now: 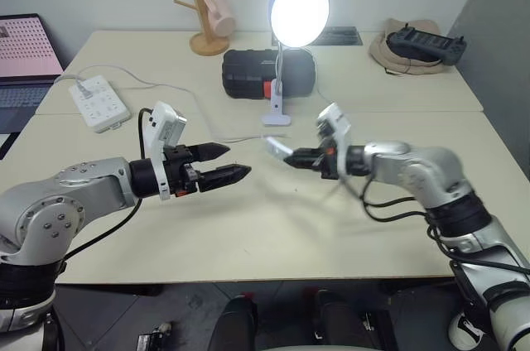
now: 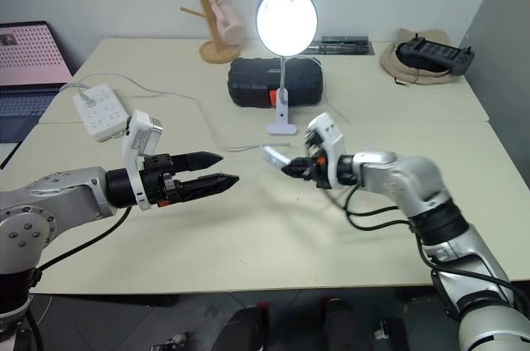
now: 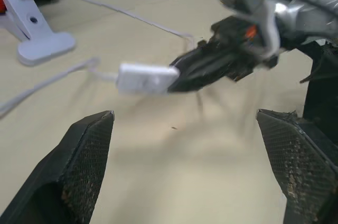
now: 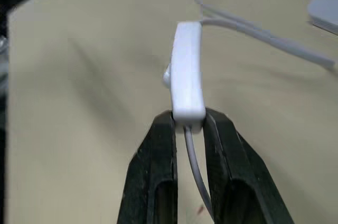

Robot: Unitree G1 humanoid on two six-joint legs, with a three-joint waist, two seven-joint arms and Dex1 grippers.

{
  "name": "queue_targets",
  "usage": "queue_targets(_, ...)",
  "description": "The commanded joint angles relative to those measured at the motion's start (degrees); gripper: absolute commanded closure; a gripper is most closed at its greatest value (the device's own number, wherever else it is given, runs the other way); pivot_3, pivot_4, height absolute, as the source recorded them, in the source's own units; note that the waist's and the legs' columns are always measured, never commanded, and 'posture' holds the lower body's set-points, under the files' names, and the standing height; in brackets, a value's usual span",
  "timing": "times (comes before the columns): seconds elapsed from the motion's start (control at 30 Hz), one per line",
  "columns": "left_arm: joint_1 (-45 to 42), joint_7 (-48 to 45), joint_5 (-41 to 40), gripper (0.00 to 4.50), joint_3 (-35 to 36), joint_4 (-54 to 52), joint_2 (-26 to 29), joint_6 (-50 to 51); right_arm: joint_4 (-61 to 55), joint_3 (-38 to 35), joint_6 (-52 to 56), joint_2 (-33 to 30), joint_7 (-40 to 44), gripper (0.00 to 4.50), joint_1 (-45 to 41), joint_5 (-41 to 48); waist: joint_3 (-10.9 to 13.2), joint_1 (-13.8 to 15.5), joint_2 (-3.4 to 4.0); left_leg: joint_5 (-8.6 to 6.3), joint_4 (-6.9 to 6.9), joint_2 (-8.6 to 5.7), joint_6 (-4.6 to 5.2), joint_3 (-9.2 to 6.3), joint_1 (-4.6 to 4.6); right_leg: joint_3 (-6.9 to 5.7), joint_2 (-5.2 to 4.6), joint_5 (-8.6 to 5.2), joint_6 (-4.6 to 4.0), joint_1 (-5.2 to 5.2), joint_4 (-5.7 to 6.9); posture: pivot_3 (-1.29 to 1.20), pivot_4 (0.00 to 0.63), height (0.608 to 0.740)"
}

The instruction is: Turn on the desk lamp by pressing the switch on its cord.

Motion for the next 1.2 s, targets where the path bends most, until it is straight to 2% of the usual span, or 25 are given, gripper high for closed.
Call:
queue_targets(0.03, 0.1, -5.8, 6.1, 0.02, -0.4, -0.6, 1.4, -3.3, 5.1, 5.0, -9.6, 0.9, 3.9, 4.17, -2.6, -13.7, 0.0, 0.1, 0.0, 0.0, 0.0, 0.01, -0.01, -0.01, -0.07, 0.0, 0.0, 0.0, 0.0, -0.05, -0.01, 0.0, 0.15, 0.74)
queue_targets(0.1, 0.6, -7.6, 7.0, 0.02, 1.1, -0.4, 2.0, -3.3, 7.7, 7.6, -13.9, 1.2, 6.2, 4.17, -3.2, -19.5, 0.0, 0.1, 0.0, 0.01, 0.05, 0.17, -0.02, -0.02, -0.25, -0.01, -0.02, 0.01, -0.01, -0.18, -0.05, 0.0, 0.15, 0.74)
queue_targets(0.17, 0.8, -8.8, 8.5, 0.02, 1.8, 0.1, 2.3, -3.6, 9.4, 6.8, -15.2, 1.9, 8.3, 4.17, -3.4, -21.3, 0.0, 0.0, 0.0, 0.0, 0.1, 0.38, -0.05, 0.05, -0.36, 0.01, -0.04, 0.02, -0.01, -0.28, -0.05, 0.0, 0.15, 0.74)
queue_targets(0.23, 0.8, -10.0, 10.2, 0.0, 1.7, 1.4, 2.1, -4.2, 10.3, 6.0, -16.6, 2.1, 10.4, 3.46, -3.1, -23.0, 0.0, 0.0, 0.0, -0.01, 0.1, 0.39, -0.06, 0.04, -0.36, -0.01, -0.05, 0.02, -0.01, -0.27, -0.04, 0.0, 0.15, 0.74)
queue_targets(0.27, 0.8, -10.5, 11.3, 0.0, 1.5, 1.8, 1.9, -4.7, 10.4, 5.5, -16.9, 2.2, 11.2, 3.33, -2.8, -23.6, 0.0, 0.0, 0.0, -0.01, 0.1, 0.4, -0.06, 0.03, -0.36, -0.02, -0.04, 0.02, -0.01, -0.27, -0.02, 0.0, 0.15, 0.74)
queue_targets(0.47, 0.1, -14.8, 15.0, 0.0, 0.7, 3.0, 2.4, -5.2, 6.6, 1.7, -15.2, 1.3, 16.6, 1.86, -0.8, -23.9, 0.0, 0.0, 0.01, -0.02, 0.13, 0.41, -0.05, -0.02, -0.35, -0.08, -0.02, 0.03, -0.03, -0.25, 0.01, 0.0, 0.15, 0.74)
queue_targets(0.6, -0.3, -16.6, 17.6, 0.0, -0.2, 4.4, 2.0, -5.6, 2.0, -2.0, -11.2, -0.1, 18.6, 0.88, 1.1, -22.1, 0.0, 0.0, 0.01, -0.02, 0.16, 0.4, -0.04, -0.03, -0.36, -0.08, -0.02, 0.04, -0.03, -0.25, 0.04, 0.0, 0.15, 0.74)
queue_targets(0.7, -2.2, -19.9, 18.8, 0.0, -0.7, 6.4, 3.4, -5.4, -6.5, -5.4, -4.4, -3.4, 21.2, 0.14, 3.7, -18.5, 0.0, 0.2, 0.01, -0.02, 0.19, 0.4, -0.04, -0.07, -0.36, -0.12, -0.02, 0.04, -0.03, -0.24, 0.06, 0.0, 0.15, 0.74)
queue_targets(0.87, -6.2, -26.4, 23.9, 0.0, -1.4, 14.0, 7.6, -8.3, -22.9, -17.8, 7.3, -12.8, 23.4, 0.03, 10.9, -8.1, 0.1, 0.2, 0.02, -0.03, 0.2, 0.38, -0.03, -0.17, -0.39, -0.2, -0.01, 0.04, -0.03, -0.21, 0.06, 0.0, 0.15, 0.74)
queue_targets(0.97, -6.7, -30.1, 27.8, 0.0, -2.4, 17.9, 9.2, -12.3, -27.5, -21.8, 11.1, -17.1, 22.7, 0.03, 14.7, -5.7, 0.1, 0.2, 0.02, -0.03, 0.21, 0.35, -0.02, -0.15, -0.36, -0.21, -0.01, 0.03, -0.03, -0.14, 0.03, 0.0, 0.15, 0.74)
queue_targets(1.07, -8.4, -34.4, 30.9, 0.0, -2.0, 23.5, 11.9, -15.7, -31.7, -29.8, 13.9, -23.3, 24.3, 0.03, 20.3, -2.3, 0.1, 0.1, 0.01, -0.03, 0.24, 0.36, -0.02, -0.1, -0.35, -0.19, 0.04, 0.03, -0.02, -0.16, 0.04, 0.0, 0.15, 0.74)
queue_targets(1.2, -11.4, -35.8, 33.5, 0.0, -2.8, 29.4, 10.3, -18.7, -33.5, -34.7, 15.4, -24.8, 21.7, 0.03, 24.1, -0.3, 0.1, 0.1, 0.02, -0.03, 0.26, 0.34, -0.02, -0.02, -0.31, -0.17, 0.11, 0.02, -0.02, -0.16, 0.07, 0.0, 0.15, 0.74)
